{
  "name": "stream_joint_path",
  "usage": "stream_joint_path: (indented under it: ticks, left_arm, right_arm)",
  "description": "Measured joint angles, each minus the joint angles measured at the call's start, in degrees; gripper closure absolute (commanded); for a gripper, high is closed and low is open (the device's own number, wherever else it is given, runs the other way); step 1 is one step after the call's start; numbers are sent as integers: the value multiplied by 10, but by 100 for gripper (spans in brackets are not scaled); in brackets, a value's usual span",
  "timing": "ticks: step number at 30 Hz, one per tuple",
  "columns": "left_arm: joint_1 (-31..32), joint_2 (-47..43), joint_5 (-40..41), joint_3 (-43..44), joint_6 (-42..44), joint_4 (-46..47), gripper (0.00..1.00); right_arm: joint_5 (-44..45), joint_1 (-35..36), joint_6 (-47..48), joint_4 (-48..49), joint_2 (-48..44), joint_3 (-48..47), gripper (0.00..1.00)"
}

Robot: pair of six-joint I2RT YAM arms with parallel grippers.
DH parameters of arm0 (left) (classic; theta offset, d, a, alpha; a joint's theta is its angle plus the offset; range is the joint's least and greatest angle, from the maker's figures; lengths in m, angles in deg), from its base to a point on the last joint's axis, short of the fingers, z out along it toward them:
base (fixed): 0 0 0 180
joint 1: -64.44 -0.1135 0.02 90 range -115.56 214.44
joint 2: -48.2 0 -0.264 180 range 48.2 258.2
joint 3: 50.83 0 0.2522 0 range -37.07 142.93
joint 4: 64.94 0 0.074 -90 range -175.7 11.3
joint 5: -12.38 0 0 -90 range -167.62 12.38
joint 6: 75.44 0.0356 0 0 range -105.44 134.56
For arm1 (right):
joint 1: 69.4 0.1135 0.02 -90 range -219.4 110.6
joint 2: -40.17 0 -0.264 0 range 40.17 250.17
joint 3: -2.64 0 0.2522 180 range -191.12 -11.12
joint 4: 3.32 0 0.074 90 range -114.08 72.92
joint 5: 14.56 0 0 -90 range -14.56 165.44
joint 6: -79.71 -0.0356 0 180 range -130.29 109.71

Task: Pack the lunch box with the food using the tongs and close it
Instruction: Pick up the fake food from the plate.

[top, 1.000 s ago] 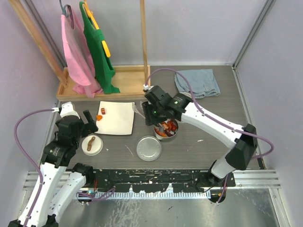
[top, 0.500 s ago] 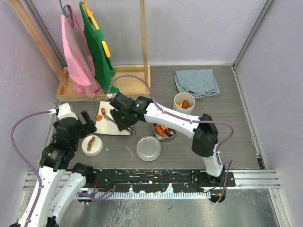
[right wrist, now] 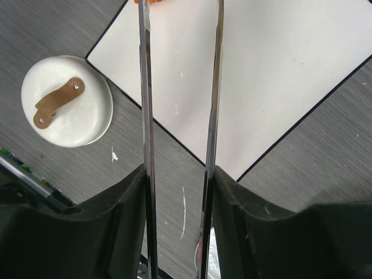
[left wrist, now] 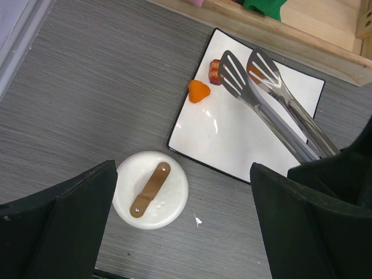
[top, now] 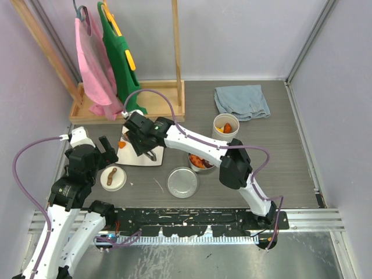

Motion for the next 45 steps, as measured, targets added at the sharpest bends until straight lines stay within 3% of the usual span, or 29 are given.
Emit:
stream_joint_path:
  ticks: [19, 45]
  left_arm:
    - [0, 3, 0, 0, -1, 0, 2]
    - [0, 9, 0, 0, -1, 0, 2]
  right_arm:
    - [-22, -18, 1, 8, 79, -47, 53]
    - [-23, -20, -1, 12, 83, -45, 58]
